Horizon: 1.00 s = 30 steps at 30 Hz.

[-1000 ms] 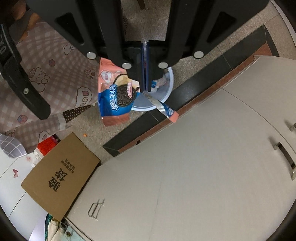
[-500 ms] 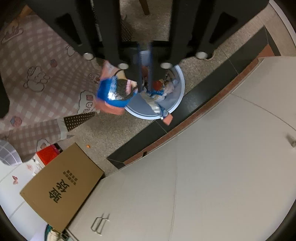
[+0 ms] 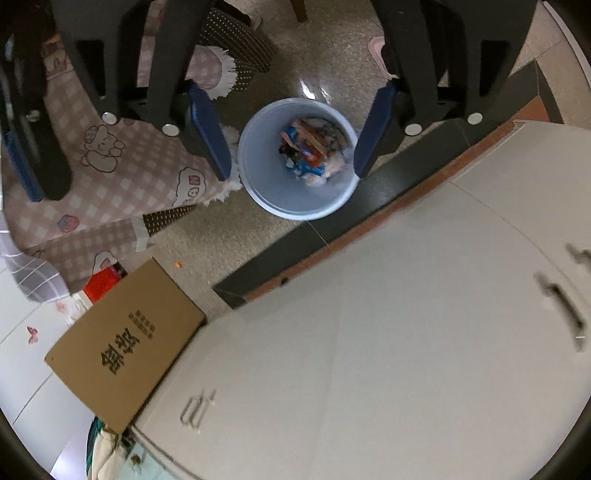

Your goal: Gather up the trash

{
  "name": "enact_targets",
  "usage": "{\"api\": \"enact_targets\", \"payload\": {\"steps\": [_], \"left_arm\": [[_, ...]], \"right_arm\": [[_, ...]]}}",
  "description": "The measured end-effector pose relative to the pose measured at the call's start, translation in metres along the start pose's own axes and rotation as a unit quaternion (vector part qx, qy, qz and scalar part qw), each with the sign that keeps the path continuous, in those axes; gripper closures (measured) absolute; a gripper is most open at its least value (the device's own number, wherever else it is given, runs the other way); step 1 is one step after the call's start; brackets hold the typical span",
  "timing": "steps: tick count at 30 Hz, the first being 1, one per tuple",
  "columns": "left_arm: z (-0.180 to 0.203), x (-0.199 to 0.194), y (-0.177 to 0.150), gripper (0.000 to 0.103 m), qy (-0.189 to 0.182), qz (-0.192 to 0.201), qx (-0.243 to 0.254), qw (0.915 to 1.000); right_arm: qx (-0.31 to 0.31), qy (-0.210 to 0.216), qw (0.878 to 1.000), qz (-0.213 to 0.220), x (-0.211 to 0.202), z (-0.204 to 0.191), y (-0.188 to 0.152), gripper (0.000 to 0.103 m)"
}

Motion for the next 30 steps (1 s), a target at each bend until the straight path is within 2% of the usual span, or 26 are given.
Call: {"api": "enact_targets", "payload": {"steps": [2,9,15,17,19,26,30], "left_arm": [[-0.007,-0.022,-0.004,0.03,0.024,0.016,-0.013,0.9995],[-0.013,-0.105,-0.018,0.025,0.054,0.083,-0.029,0.9947],[0.018,-0.179,-0.027,0.024,0.06,0.142,0.01,0.988],[0.036,-0.203,-0.031,0.023,0.081,0.167,0.028,0.9821],[0.053,-0.225,-0.035,0.021,0.083,0.188,0.048,0.9775],[0.11,-0.287,-0.057,0.016,0.063,0.249,0.106,0.9607],[0.142,-0.315,-0.071,0.014,0.051,0.277,0.138,0.9496]], "right_arm": [[0.001,0.005,1.0,-0.005,-0.009,-0.007,-0.002,0.026],[0.012,0.027,1.0,0.009,-0.065,-0.02,0.002,0.024],[0.018,0.017,0.999,0.044,-0.135,-0.008,0.015,0.021],[0.021,0.009,0.998,0.058,-0.157,-0.002,0.017,0.019],[0.024,-0.002,0.997,0.072,-0.179,0.005,0.018,0.019],[0.039,-0.044,0.994,0.092,-0.26,0.039,0.018,0.015],[0.046,-0.069,0.989,0.12,-0.307,0.06,0.012,0.012]]}}
Point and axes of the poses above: each gripper's, at about its wrist camera, not at the fingertips, and x roughly the way its jaws point, z to its right, y to its top, the point moved 3 cm from there along x, roughly the way its jaws point, and after that the axes turned 15 degrees about x, right-handed, at the moved point
